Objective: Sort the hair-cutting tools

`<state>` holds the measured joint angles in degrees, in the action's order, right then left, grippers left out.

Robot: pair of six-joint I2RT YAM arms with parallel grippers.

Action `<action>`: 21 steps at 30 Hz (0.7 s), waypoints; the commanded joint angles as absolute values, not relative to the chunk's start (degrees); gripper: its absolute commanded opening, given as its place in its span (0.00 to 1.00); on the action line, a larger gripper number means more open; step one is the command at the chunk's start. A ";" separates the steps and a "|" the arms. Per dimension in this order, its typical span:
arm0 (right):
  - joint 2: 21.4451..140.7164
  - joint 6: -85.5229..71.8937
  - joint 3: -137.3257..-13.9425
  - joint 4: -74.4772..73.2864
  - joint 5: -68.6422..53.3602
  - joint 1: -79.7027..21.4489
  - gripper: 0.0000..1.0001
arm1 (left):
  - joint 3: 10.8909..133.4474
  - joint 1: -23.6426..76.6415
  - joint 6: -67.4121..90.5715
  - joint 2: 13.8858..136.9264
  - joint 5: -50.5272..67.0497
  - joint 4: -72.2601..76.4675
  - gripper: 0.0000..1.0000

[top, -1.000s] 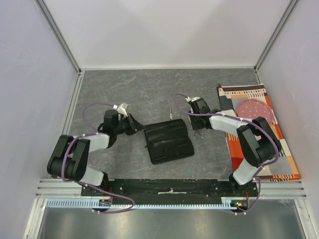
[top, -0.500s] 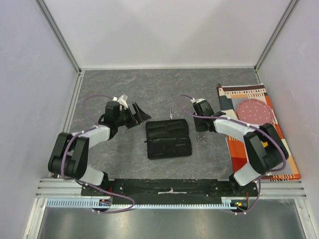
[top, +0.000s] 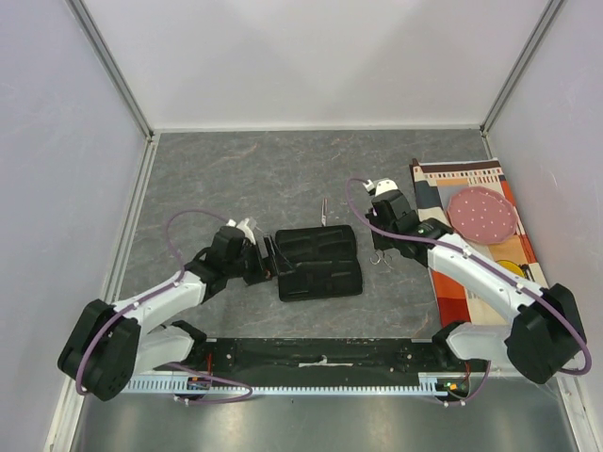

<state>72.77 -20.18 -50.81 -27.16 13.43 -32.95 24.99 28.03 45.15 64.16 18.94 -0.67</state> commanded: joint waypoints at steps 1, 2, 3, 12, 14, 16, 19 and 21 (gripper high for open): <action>69.26 -21.53 -52.82 -30.67 15.73 -34.80 0.00 | 21.45 29.62 51.41 66.88 13.81 4.38 0.90; 68.74 -21.88 -52.91 -31.02 15.82 -35.59 0.00 | 21.36 29.71 51.50 67.67 12.75 4.74 0.82; 68.47 -22.06 -52.82 -31.11 15.82 -35.94 0.00 | 21.27 29.79 51.50 68.46 12.48 5.70 0.77; 68.82 -22.76 -51.59 -29.97 17.75 -39.11 0.00 | 22.67 31.03 50.98 78.92 10.81 10.54 0.34; 68.99 -22.68 -51.24 -29.45 17.75 -39.11 0.00 | 23.99 31.03 49.93 81.81 10.46 11.68 0.31; 69.34 -22.59 -50.80 -29.09 17.14 -39.02 0.00 | 26.35 31.03 47.92 83.75 10.72 12.21 0.31; 69.35 -22.15 -50.01 -28.39 16.09 -39.29 0.00 | 31.52 31.03 43.70 88.14 12.74 11.96 0.31; 69.43 -21.62 -49.40 -27.95 14.86 -39.64 0.00 | 34.61 31.03 41.41 91.21 13.45 9.33 0.31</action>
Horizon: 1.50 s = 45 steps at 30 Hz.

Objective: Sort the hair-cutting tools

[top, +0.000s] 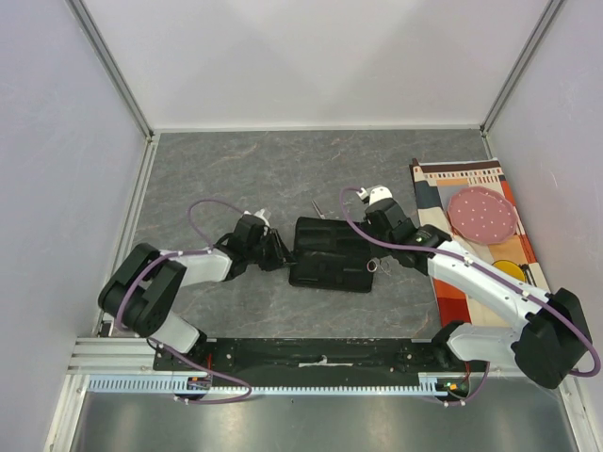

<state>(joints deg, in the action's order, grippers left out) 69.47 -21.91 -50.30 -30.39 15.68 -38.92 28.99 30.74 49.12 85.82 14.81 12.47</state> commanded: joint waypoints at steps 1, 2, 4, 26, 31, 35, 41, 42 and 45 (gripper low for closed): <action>69.61 -20.66 -49.22 -27.51 14.16 -39.73 0.00 | 37.07 31.03 39.66 92.10 13.62 8.71 0.31; 69.70 -19.78 -49.04 -27.25 12.24 -40.07 0.00 | 38.22 31.03 38.77 92.89 13.80 7.48 0.31; 70.13 -18.11 -48.87 -26.72 10.29 -40.95 0.00 | 41.29 30.94 37.10 94.83 13.62 5.81 0.31; 77.87 -12.74 -56.42 -37.53 16.16 -55.11 0.00 | 42.19 30.32 34.27 86.41 15.63 -5.63 0.42; 78.13 -13.01 -56.95 -38.40 17.14 -55.11 0.00 | 38.68 31.72 37.00 82.27 21.26 -4.13 0.43; 79.10 -11.96 -57.48 -40.16 17.22 -55.11 0.00 | 37.18 33.04 37.35 82.79 22.15 -3.87 0.43; 80.94 -9.41 -60.55 -42.62 18.54 -55.11 0.00 | 35.86 34.19 37.71 85.68 22.06 -2.55 0.44; 81.73 -8.36 -61.08 -43.58 19.15 -55.11 0.00 | 35.77 34.28 37.62 85.95 21.80 -2.55 0.44; 82.88 -4.77 -62.84 -44.99 19.25 -55.11 0.00 | 36.29 34.28 37.01 87.45 19.96 -3.86 0.44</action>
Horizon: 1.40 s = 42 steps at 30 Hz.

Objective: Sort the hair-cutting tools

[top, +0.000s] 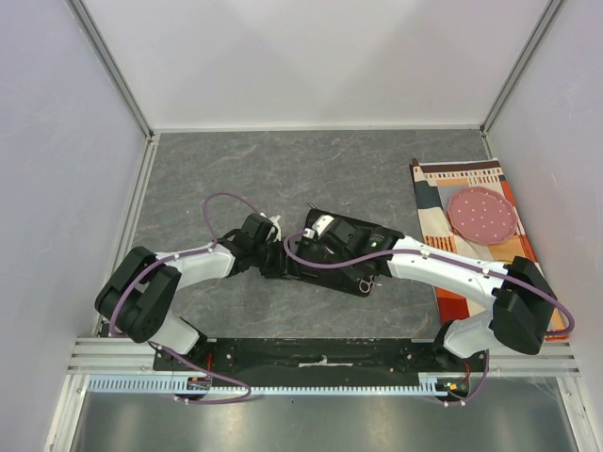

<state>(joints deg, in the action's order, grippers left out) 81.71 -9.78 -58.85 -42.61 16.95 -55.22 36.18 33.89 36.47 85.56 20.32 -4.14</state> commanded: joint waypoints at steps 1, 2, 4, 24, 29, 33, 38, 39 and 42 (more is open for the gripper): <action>83.05 -3.79 -63.10 -45.26 19.34 -55.11 0.00 | 36.56 34.28 36.83 87.71 18.47 -5.09 0.44; 83.32 -3.17 -63.28 -45.70 19.68 -55.19 0.00 | 36.82 34.28 36.74 88.41 17.67 -5.79 0.44; 83.58 -1.85 -63.37 -46.23 19.95 -55.19 0.00 | 37.79 34.19 36.65 88.77 16.01 -6.76 0.44; 83.84 7.03 -58.53 -46.93 10.10 -55.19 0.00 | 37.44 25.58 34.28 89.21 17.66 -8.09 0.47; 84.81 6.94 -58.97 -47.02 11.86 -55.11 0.00 | 37.79 25.58 34.45 90.17 19.86 -6.77 0.47; 84.11 6.68 -59.33 -46.93 13.53 -55.02 0.00 | 37.53 25.66 34.63 87.73 20.74 -6.68 0.47; 82.27 5.45 -59.33 -45.62 14.50 -54.41 0.00 | 37.44 26.36 35.77 80.34 18.99 -10.53 0.49; 81.92 5.28 -59.24 -45.44 15.20 -54.23 0.00 | 37.79 26.98 35.77 79.46 18.03 -11.59 0.50; 80.86 4.48 -59.06 -45.00 17.04 -53.97 0.00 | 40.42 28.73 34.54 79.10 16.18 -15.71 0.50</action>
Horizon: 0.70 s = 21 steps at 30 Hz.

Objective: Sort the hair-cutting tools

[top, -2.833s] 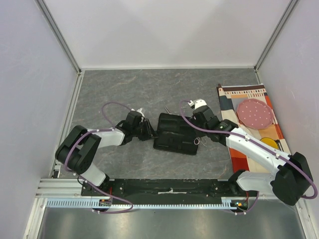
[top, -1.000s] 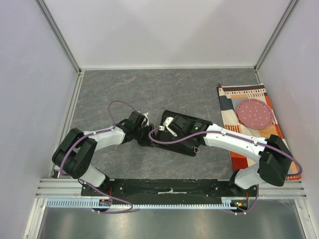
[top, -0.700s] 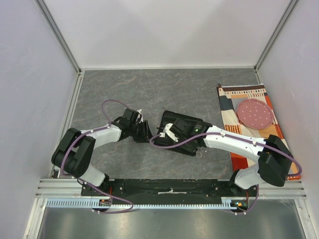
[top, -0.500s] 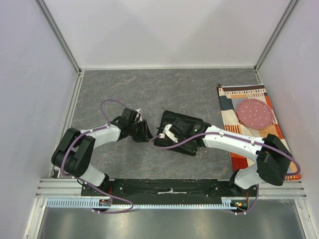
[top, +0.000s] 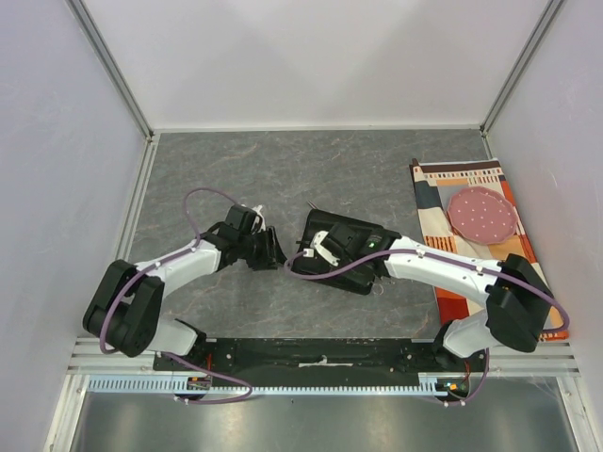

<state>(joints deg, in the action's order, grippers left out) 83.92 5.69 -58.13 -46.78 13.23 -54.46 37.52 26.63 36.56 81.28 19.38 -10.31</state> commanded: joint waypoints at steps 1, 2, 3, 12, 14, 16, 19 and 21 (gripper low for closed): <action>80.16 3.96 -58.98 -44.83 18.09 -53.96 0.00 | 42.17 29.44 33.84 80.23 15.48 -16.60 0.50; 79.72 3.43 -59.06 -44.56 18.89 -53.79 0.00 | 43.14 30.14 33.49 81.20 14.60 -17.92 0.50; 79.37 2.38 -59.32 -44.39 19.33 -53.62 0.00 | 44.02 31.36 33.23 81.82 13.11 -19.41 0.50; 70.93 -1.76 -57.49 -40.52 22.94 -53.17 0.00 | 48.43 35.51 32.78 89.73 6.77 -21.09 0.47; 69.88 -1.76 -57.04 -40.43 22.50 -53.09 0.00 | 49.04 36.12 33.13 91.66 5.46 -21.09 0.47; 69.26 -2.02 -56.60 -40.34 21.98 -53.09 0.00 | 49.74 36.47 33.31 92.89 4.66 -21.01 0.47; 68.65 -2.20 -55.64 -39.55 19.96 -53.17 0.00 | 50.62 37.00 33.66 94.74 3.78 -21.09 0.47; 68.47 -2.20 -54.93 -39.03 19.43 -53.09 0.00 | 51.15 37.53 33.92 95.10 3.08 -21.27 0.48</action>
<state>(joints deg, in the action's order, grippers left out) 69.87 -1.13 -56.38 -41.56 20.40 -53.34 49.87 36.58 34.85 92.86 7.33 -20.43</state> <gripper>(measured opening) 0.151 0.473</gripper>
